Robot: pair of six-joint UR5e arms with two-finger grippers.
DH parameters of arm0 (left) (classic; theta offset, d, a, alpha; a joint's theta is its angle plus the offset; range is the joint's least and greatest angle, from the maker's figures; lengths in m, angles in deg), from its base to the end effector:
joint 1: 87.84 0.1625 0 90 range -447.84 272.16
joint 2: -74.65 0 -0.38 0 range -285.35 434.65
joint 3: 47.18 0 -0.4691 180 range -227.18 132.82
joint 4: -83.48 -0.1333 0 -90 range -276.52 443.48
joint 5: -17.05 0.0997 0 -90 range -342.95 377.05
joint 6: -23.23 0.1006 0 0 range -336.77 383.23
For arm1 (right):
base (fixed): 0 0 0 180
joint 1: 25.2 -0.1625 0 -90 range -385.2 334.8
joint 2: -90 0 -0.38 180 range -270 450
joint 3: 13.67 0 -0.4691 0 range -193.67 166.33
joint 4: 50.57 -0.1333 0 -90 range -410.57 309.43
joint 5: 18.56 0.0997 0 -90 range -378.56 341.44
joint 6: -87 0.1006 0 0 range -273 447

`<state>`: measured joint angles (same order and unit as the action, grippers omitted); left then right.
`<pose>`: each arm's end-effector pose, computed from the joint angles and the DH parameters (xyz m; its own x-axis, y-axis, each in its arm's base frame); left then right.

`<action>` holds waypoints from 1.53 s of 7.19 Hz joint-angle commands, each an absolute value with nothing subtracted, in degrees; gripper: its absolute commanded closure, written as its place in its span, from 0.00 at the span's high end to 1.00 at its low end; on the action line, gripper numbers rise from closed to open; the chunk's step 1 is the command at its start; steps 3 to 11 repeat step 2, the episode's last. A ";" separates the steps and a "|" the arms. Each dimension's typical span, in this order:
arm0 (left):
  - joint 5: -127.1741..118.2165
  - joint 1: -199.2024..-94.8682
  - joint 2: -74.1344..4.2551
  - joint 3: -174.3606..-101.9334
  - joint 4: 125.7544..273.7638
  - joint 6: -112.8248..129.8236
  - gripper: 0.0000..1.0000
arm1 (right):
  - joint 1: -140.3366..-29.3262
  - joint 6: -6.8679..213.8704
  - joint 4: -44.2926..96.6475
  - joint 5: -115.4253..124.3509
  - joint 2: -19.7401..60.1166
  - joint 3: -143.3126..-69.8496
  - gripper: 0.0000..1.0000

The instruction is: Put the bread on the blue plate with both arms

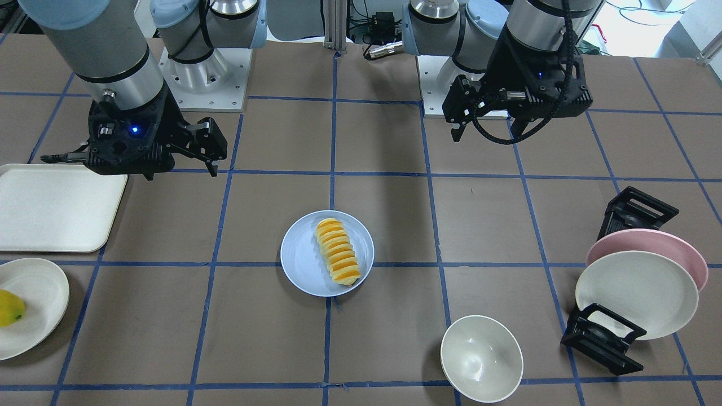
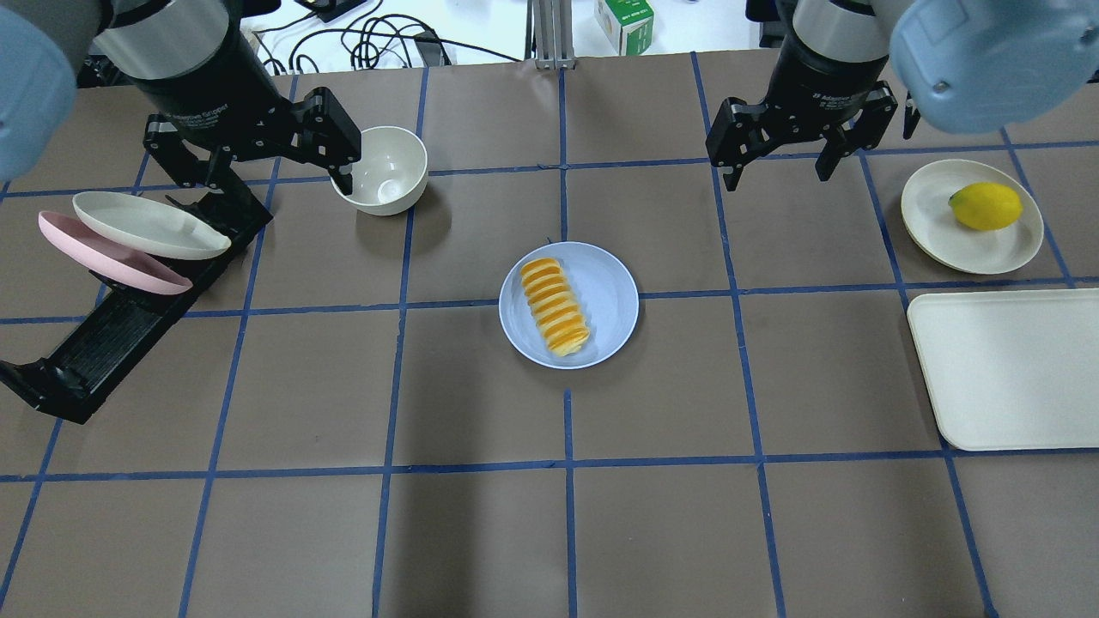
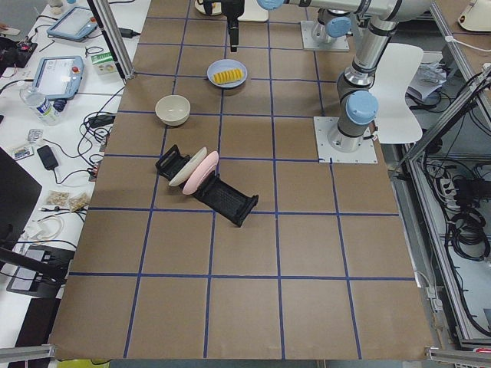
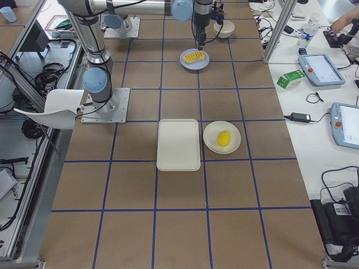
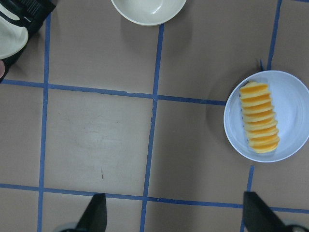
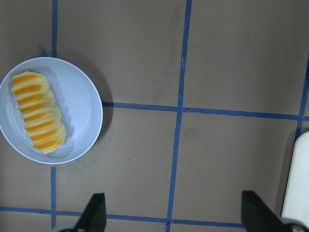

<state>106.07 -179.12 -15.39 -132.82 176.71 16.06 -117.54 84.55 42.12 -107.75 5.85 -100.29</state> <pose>-0.1477 -0.5665 0.4792 -0.9946 -0.1023 0.0193 -0.1026 0.9946 -0.0167 0.1594 -0.6015 0.4201 -0.9964 -0.0836 -0.0140 -0.0835 0.9965 -0.0044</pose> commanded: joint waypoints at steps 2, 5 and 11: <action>106.00 -179.16 -15.43 -132.96 176.91 16.46 1.00 | -118.10 84.46 42.33 -105.48 5.10 -99.11 1.00; 106.00 -179.16 -15.43 -132.96 176.91 16.46 1.00 | -118.10 84.46 42.33 -105.48 5.10 -99.11 1.00; 106.00 -179.16 -15.43 -132.96 176.91 16.46 1.00 | -118.10 84.46 42.33 -105.48 5.10 -99.11 1.00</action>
